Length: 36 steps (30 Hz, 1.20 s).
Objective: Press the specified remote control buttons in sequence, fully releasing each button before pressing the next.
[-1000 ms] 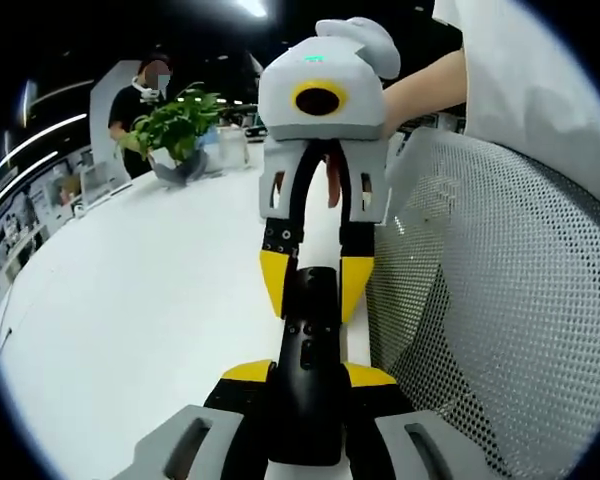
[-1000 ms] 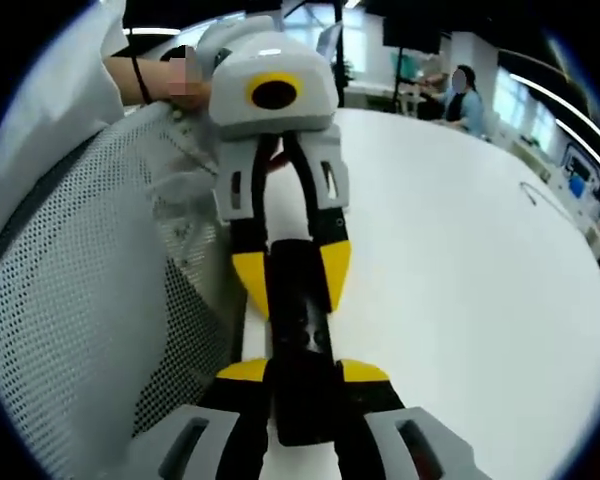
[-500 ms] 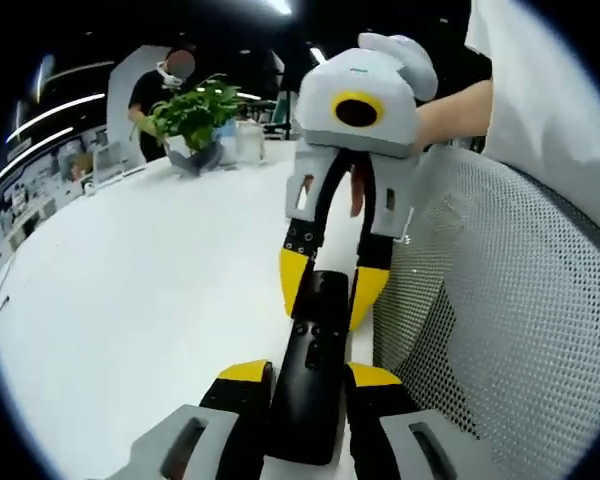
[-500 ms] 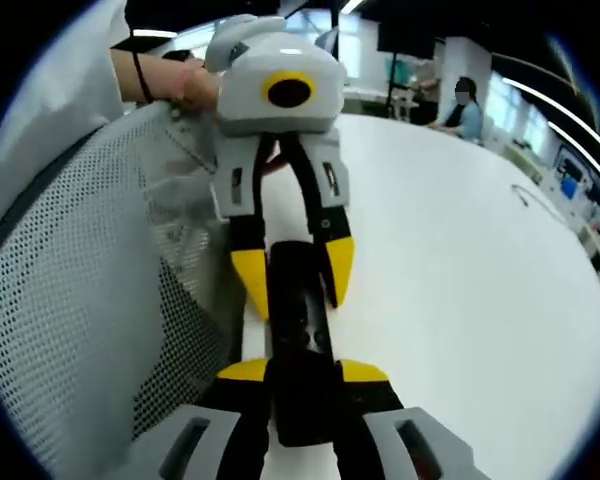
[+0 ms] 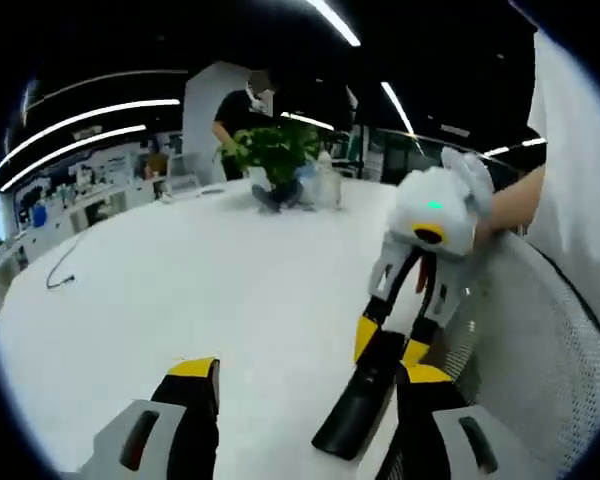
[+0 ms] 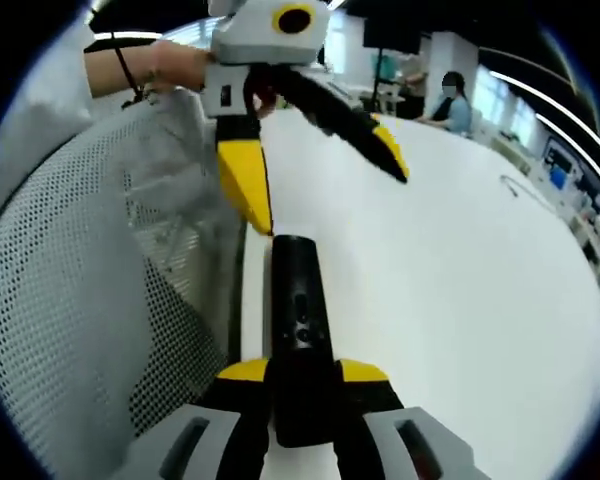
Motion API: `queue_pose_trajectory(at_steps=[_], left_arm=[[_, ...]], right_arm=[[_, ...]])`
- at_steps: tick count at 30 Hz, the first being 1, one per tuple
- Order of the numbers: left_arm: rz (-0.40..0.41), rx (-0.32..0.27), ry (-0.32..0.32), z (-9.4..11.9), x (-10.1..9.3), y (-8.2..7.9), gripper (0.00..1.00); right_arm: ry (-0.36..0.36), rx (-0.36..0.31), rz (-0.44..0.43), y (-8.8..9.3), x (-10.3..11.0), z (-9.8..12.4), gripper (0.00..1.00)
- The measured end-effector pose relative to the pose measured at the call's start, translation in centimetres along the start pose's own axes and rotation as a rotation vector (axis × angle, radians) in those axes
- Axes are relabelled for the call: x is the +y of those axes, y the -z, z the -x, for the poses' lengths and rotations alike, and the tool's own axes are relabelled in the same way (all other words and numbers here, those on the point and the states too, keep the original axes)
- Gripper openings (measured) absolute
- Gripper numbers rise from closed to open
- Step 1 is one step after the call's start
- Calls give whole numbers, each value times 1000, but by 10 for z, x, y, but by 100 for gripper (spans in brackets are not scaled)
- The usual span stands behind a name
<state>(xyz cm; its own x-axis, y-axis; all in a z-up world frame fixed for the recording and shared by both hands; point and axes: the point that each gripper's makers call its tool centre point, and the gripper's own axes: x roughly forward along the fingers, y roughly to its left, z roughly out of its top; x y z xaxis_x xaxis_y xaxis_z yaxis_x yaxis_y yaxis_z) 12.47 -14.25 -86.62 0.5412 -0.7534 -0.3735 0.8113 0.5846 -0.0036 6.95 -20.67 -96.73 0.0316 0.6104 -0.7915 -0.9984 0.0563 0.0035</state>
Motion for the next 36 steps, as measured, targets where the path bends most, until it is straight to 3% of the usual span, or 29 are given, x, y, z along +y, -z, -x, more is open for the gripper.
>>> queue_pose_trajectory(at_steps=[1,5,9,12,15,16,18,23,25,27,29,31,34,36], left_arm=[[13,-66,-45,9,5,-13,85],[12,-199,-189,38,18,-36,100],[23,-300,-339,69,32,-49,100],[68,-355,-428,85,39,-51,100],[111,-450,-489,98,44,-59,100],[127,-587,-504,109,42,-75,100],[122,-728,-520,125,41,-90,100],[94,-721,-592,132,50,-78,100],[101,-679,-619,132,56,-72,100],[129,-708,-590,131,54,-75,100],[119,-653,-585,124,54,-69,100],[129,-612,-568,118,52,-64,100],[139,-611,-566,119,53,-62,100],[155,-640,-565,122,53,-65,100]], right_arm=[[1,0,4,0,0,0,21],[7,2,12,-1,0,0,21],[8,1,11,-1,1,1,21],[9,-3,7,-1,1,1,21],[10,-5,6,-1,1,1,21],[10,-6,0,-1,1,1,21],[11,-6,-20,-1,0,2,22],[1,-22,-54,-3,-2,8,22],[-19,-54,-93,-8,0,13,21],[-15,-54,-97,-7,-2,18,19],[-8,-42,-101,-3,-4,17,23],[-40,-33,-161,1,1,14,29],[-39,2,-100,6,3,11,24],[-30,18,-76,8,3,9,24]])
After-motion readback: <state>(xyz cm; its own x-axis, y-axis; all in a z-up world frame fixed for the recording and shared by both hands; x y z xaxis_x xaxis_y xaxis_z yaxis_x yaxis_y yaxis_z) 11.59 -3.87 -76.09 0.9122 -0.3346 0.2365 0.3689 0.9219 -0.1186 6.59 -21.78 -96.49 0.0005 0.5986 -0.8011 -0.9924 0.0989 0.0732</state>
